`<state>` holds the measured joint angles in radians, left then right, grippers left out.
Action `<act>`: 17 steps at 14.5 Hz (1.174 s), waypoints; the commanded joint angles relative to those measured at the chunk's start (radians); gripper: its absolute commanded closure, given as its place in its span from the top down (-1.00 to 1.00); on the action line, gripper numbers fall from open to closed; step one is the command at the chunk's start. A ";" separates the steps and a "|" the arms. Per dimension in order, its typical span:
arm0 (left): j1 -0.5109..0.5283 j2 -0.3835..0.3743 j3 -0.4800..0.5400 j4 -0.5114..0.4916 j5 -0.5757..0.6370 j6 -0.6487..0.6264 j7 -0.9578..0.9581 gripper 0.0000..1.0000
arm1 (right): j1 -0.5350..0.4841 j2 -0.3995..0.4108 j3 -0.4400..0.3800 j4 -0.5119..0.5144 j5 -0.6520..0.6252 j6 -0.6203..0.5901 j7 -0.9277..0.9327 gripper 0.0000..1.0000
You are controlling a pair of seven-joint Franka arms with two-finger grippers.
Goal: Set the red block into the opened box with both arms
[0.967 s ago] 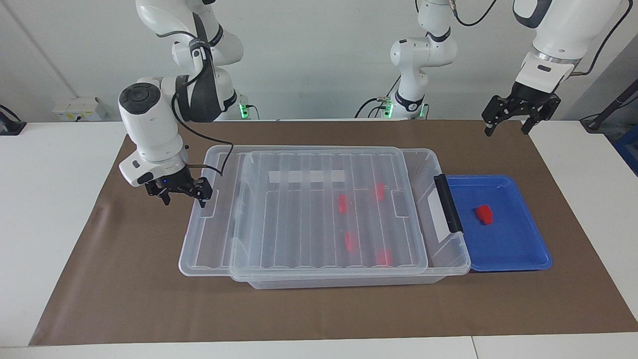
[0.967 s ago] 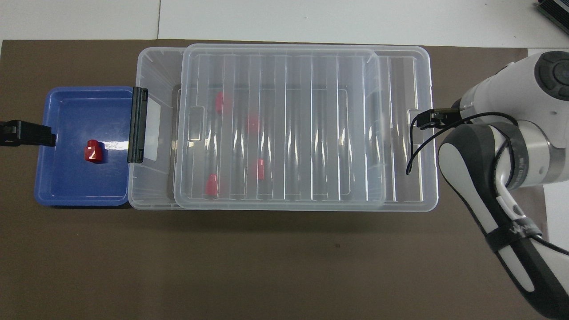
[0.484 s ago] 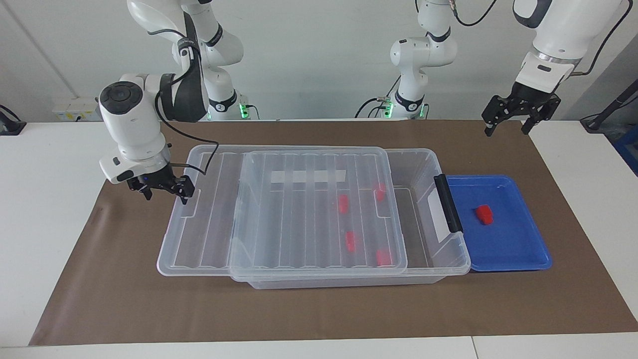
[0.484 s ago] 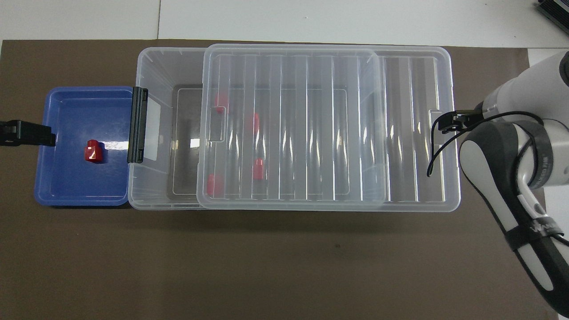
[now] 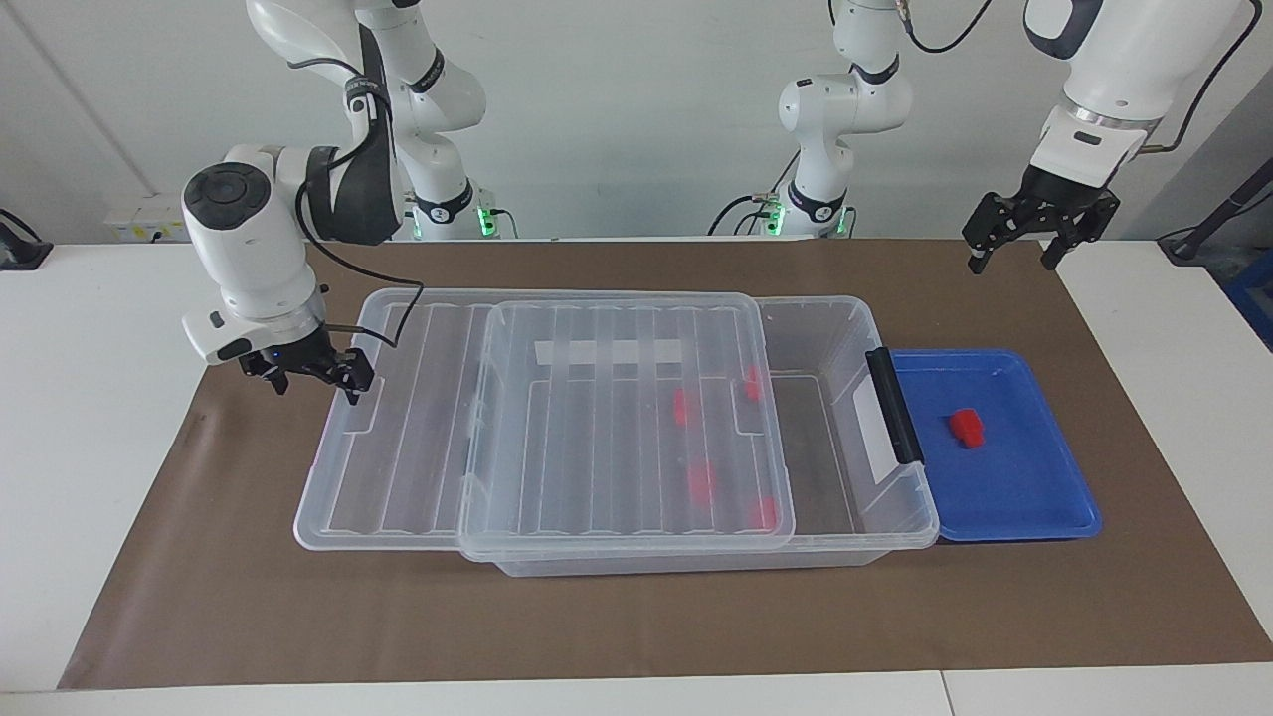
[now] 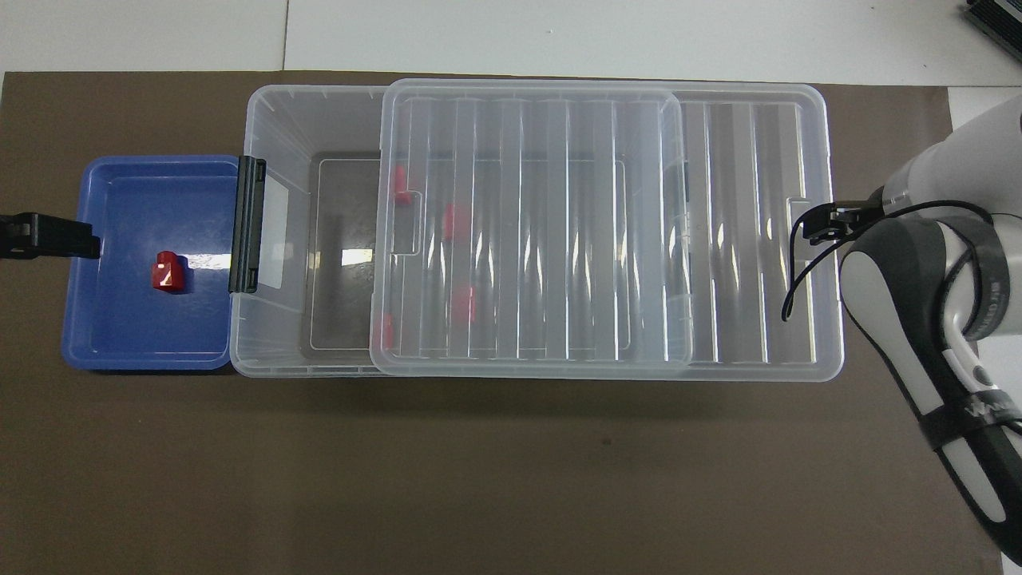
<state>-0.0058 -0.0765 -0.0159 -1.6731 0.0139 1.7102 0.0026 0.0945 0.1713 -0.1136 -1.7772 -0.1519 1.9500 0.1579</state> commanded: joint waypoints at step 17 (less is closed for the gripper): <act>0.121 0.058 0.008 -0.367 0.008 0.505 -0.004 1.00 | -0.042 -0.052 0.014 -0.001 -0.080 -0.054 -0.032 1.00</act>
<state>0.0755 -0.0617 -0.0033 -2.0284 0.0140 2.1628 0.0009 0.0573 0.1501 -0.1132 -1.7766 -0.2237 1.9153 0.1403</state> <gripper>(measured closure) 0.000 0.000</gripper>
